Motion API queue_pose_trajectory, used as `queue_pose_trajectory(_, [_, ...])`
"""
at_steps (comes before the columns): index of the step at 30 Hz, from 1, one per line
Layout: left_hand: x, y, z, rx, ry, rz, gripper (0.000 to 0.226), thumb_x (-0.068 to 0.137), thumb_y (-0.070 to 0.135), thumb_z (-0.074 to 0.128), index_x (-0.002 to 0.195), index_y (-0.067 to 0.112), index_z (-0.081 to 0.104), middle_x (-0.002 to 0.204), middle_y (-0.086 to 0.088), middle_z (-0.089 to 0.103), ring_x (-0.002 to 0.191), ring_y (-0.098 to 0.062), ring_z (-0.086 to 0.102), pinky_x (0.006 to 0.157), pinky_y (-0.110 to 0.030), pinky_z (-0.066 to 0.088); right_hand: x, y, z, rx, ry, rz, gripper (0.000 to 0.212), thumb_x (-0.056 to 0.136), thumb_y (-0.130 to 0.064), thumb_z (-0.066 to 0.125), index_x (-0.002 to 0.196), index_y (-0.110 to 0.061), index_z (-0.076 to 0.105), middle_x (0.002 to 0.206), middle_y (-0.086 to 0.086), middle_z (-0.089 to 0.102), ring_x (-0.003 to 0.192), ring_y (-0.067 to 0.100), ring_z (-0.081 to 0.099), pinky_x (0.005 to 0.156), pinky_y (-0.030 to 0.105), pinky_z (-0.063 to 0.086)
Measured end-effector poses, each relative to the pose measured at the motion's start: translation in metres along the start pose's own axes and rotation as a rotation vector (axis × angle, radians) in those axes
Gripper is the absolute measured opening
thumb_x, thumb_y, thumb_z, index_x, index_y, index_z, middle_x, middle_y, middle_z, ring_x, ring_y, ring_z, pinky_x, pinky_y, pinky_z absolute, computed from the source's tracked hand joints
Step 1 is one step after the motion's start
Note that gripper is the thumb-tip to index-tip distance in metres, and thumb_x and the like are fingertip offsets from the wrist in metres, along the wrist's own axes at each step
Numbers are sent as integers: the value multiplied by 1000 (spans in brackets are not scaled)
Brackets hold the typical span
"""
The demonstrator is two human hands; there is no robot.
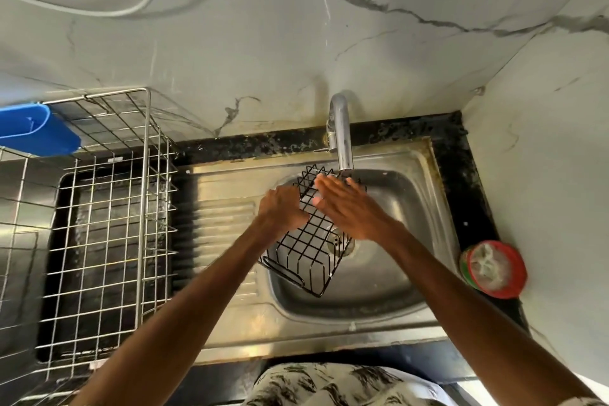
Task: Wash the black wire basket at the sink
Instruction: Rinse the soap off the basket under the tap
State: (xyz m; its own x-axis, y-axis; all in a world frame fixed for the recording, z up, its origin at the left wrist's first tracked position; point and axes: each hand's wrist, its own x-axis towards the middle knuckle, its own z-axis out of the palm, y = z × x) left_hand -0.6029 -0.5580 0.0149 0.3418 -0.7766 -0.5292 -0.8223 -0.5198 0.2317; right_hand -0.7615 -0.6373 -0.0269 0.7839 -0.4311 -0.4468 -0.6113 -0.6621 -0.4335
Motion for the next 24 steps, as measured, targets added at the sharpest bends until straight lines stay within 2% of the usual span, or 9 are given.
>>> queue_pose_trajectory(3, [-4, 3, 3, 18, 36, 29, 29, 88, 18, 75, 113, 5, 66, 91, -2, 58, 79, -16, 56, 56, -20, 39, 13, 31, -10, 0, -95, 165, 70, 99, -61, -2, 161, -29, -4, 170, -1, -7, 156, 19, -6, 125, 54, -5])
queue_pose_trajectory(6, [-8, 7, 9, 29, 71, 68, 24, 88, 16, 75, 108, 6, 67, 89, -2, 62, 79, -17, 62, 63, -26, 54, 7, 28, -11, 110, -66, 248, 93, 87, -76, -7, 162, -21, -4, 170, 5, -7, 156, 22, -9, 124, 55, -7])
queue_pose_trajectory(8, [-8, 7, 13, 47, 99, 83, 22, 90, 19, 73, 107, 7, 66, 96, -5, 66, 83, -18, 63, 73, -30, 58, -8, 8, -7, 131, -11, 181, 91, 90, -75, -4, 161, -18, -7, 168, 3, -13, 155, 19, -15, 124, 52, -10])
queue_pose_trajectory(11, [-7, 9, 13, 63, 155, 116, 20, 95, 24, 69, 106, 8, 66, 96, -4, 66, 80, -15, 55, 72, -26, 51, -30, -13, 2, 111, 5, 48, 92, 87, -75, -9, 161, -21, -10, 166, -4, -21, 153, 12, -21, 123, 48, -15])
queue_pose_trajectory(17, [-8, 15, 5, 105, 124, 105, 25, 89, 24, 77, 107, 10, 67, 89, -1, 61, 76, -15, 58, 65, -26, 48, -8, 13, 3, 172, 54, 161, 99, 79, -79, -14, 162, -25, -4, 168, -7, -12, 154, 11, -13, 123, 58, -8])
queue_pose_trajectory(19, [-8, 15, 6, 118, 96, 104, 27, 86, 23, 79, 106, 10, 68, 89, -2, 65, 76, -17, 61, 65, -28, 54, 0, 32, 5, 223, 42, 221, 104, 75, -83, -14, 163, -29, 3, 169, -7, -4, 156, 14, -6, 124, 61, -3])
queue_pose_trajectory(21, [-9, 15, 7, 119, 74, 102, 28, 84, 21, 81, 105, 9, 68, 85, -1, 63, 75, -17, 61, 65, -28, 56, 0, 46, 8, 417, 119, 290, 91, 88, -83, 2, 161, -30, 20, 168, 0, 20, 155, 21, 17, 124, 59, 17])
queue_pose_trajectory(22, [-10, 15, 8, 113, 70, 103, 28, 83, 21, 81, 105, 8, 69, 83, 0, 60, 74, -17, 61, 64, -28, 56, -3, 49, 7, 498, 167, 318, 77, 98, -74, 18, 159, -28, 27, 163, 4, 34, 150, 24, 31, 121, 53, 28])
queue_pose_trajectory(24, [-10, 14, 11, 106, 68, 106, 29, 84, 20, 81, 106, 7, 68, 83, 1, 58, 74, -16, 60, 64, -27, 56, -11, 57, 9, 571, 281, 331, 48, 109, -34, 42, 155, -22, 38, 153, 8, 48, 140, 24, 47, 114, 41, 39])
